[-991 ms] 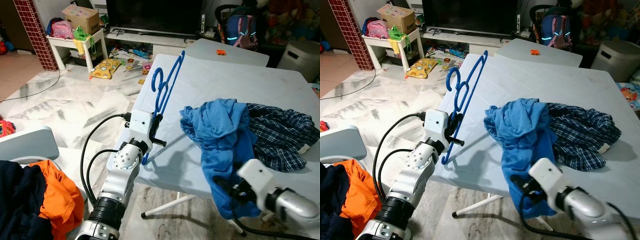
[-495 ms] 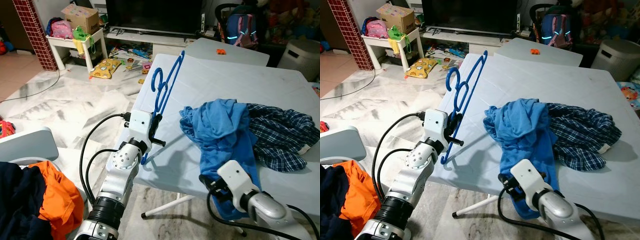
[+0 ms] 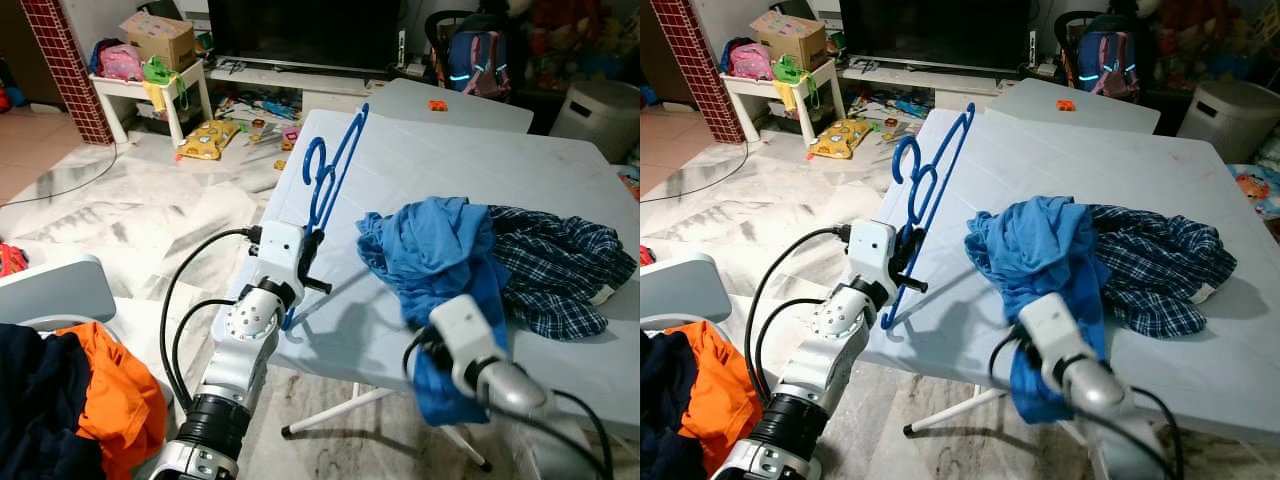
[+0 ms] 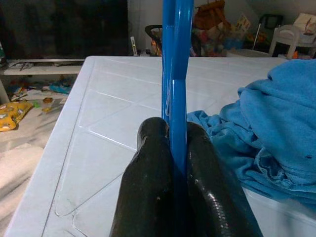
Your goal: Hang hanger
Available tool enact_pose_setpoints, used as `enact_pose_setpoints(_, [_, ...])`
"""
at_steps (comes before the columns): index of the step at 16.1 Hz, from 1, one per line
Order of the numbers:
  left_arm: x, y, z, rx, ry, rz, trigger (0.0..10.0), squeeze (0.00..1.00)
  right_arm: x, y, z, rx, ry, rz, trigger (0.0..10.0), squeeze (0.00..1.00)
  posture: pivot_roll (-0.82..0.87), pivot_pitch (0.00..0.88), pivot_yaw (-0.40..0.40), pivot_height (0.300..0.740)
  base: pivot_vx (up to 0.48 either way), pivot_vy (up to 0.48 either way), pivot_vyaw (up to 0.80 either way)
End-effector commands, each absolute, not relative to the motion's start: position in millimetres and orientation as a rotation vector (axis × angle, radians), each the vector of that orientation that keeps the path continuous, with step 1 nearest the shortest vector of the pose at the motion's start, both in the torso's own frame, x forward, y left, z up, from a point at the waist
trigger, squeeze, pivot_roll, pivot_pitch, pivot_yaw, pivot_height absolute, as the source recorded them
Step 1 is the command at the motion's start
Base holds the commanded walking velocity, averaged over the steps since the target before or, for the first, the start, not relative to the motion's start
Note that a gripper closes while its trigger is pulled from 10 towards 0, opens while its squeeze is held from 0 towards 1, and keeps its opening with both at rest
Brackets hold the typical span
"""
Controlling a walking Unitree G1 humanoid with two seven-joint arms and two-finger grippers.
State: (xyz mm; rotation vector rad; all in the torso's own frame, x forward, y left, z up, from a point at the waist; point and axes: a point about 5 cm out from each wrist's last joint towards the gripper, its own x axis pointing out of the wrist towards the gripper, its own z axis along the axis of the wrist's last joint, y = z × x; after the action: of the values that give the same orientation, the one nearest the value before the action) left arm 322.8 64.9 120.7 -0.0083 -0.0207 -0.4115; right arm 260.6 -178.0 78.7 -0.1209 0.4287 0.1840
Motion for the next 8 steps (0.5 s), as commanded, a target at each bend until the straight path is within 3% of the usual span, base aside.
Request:
enact_pose_setpoints(1, [323.1,62.6,117.6,0.001,0.000,-0.424,10.0,0.00,272.2,-184.0,81.9,-0.063,0.401,0.104,0.0,0.00,0.04,0.000,-0.038,0.740,0.000,0.000,0.00])
enact_pose_setpoints(5, [323.7,58.5,118.6,-0.008,-0.005,-0.416,10.0,0.00,301.6,-195.2,96.5,0.047,0.335,-0.038,0.0,0.00,0.04,0.000,-0.064,0.740,0.000,0.000,0.00])
enact_pose_setpoints(8, [321.0,54.2,115.8,-0.021,0.001,-0.420,10.0,0.00,344.0,-201.6,162.5,0.141,0.036,-0.099,0.0,0.00,0.04,0.000,-0.066,0.740,0.000,0.000,0.00])
